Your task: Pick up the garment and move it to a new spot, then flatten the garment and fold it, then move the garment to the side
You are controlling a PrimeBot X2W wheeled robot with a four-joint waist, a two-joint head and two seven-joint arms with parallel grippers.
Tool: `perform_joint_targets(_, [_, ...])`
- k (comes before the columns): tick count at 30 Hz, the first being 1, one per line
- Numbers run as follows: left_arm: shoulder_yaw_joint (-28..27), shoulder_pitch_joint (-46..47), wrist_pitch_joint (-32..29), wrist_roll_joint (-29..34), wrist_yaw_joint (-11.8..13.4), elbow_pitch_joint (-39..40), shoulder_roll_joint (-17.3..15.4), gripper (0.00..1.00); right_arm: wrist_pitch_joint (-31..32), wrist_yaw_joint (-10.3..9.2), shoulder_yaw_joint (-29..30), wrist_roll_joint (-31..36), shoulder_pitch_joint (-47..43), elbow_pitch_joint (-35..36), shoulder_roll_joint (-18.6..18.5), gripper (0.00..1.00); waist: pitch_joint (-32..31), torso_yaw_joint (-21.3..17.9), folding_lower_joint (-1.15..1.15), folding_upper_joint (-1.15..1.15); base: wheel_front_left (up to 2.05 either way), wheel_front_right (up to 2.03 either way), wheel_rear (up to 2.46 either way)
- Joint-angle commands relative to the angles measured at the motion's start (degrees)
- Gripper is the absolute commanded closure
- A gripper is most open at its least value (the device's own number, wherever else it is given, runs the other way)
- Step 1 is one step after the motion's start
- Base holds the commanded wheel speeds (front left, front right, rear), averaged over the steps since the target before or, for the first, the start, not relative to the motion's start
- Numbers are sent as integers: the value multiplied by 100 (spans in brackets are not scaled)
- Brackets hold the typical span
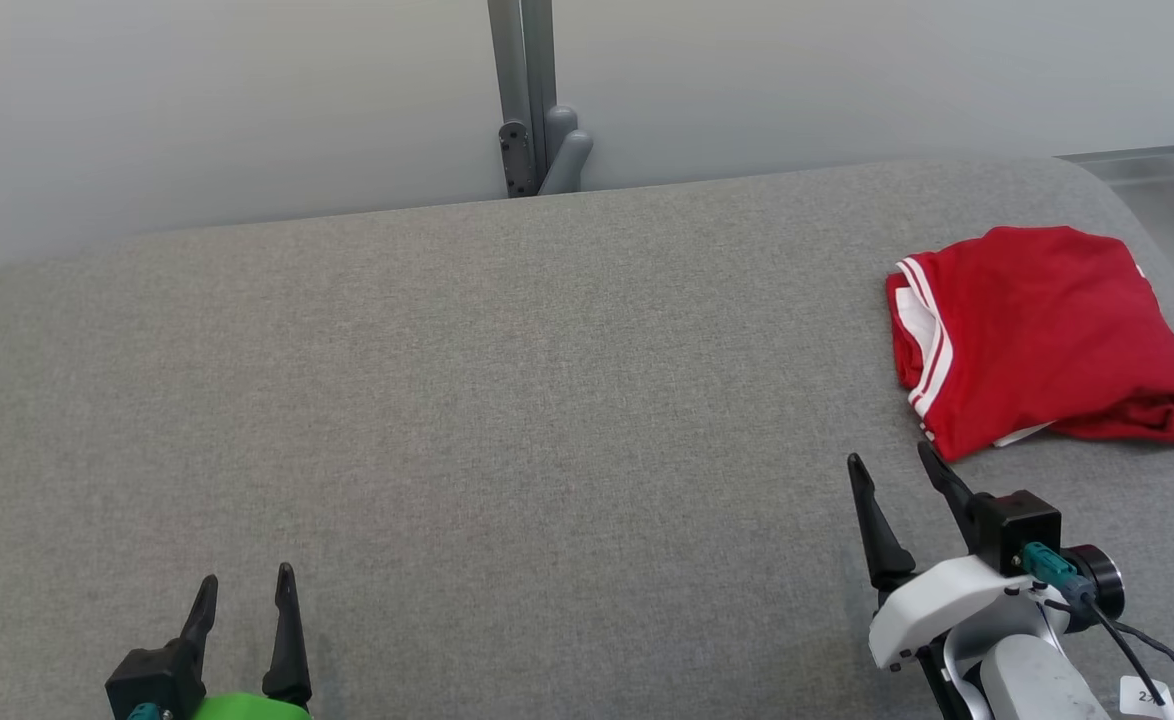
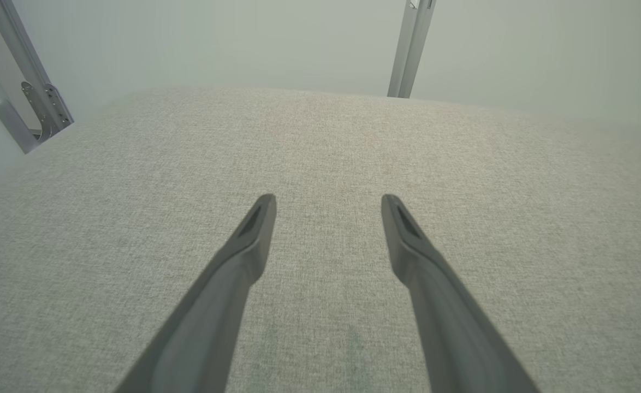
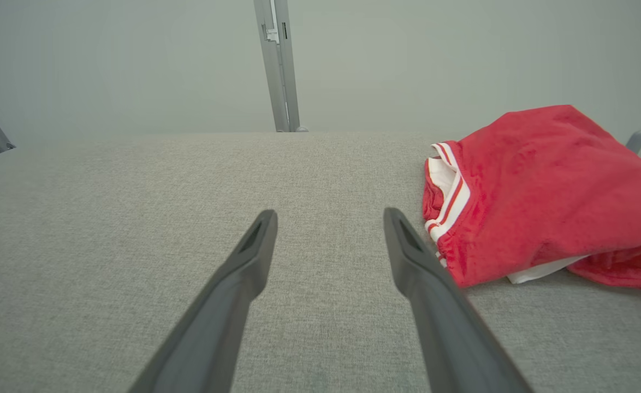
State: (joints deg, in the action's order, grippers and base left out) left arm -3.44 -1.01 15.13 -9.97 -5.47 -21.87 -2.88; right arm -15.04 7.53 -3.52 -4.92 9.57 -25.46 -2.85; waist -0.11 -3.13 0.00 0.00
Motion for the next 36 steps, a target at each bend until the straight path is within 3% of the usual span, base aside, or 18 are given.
perform_joint_targets(1, [-5,24,-4,-15,-4,37,-9,0,-15,-10,18,-21,-83,46,-16,0,4,-6,0,0,0,0,0])
perform_joint_targets(10, [-21,-19,-4,-39,-31,78,-8,0,-15,-10,20,-64,-124,149,-14,0,14,-50,0,0,0,0,0])
perform_joint_targets(11, [-117,-99,-2,-83,58,133,-22,0,-16,-6,-153,-85,-55,118,-9,0,17,125,0,0,0,0,0])
perform_joint_targets(12, [62,-10,-3,-34,3,75,-9,0,-15,-14,78,-56,-130,146,-22,0,18,524,0,0,0,0,0])
perform_joint_targets(13, [28,-3,-4,-44,8,66,-1,0,-15,-5,22,-54,-126,144,-29,0,15,541,0,0,0,0,0])
perform_joint_targets(36, [64,-26,-4,-64,-103,-3,-18,0,-15,-6,-147,-134,-156,126,-19,0,56,575,0,0,0,0,0])
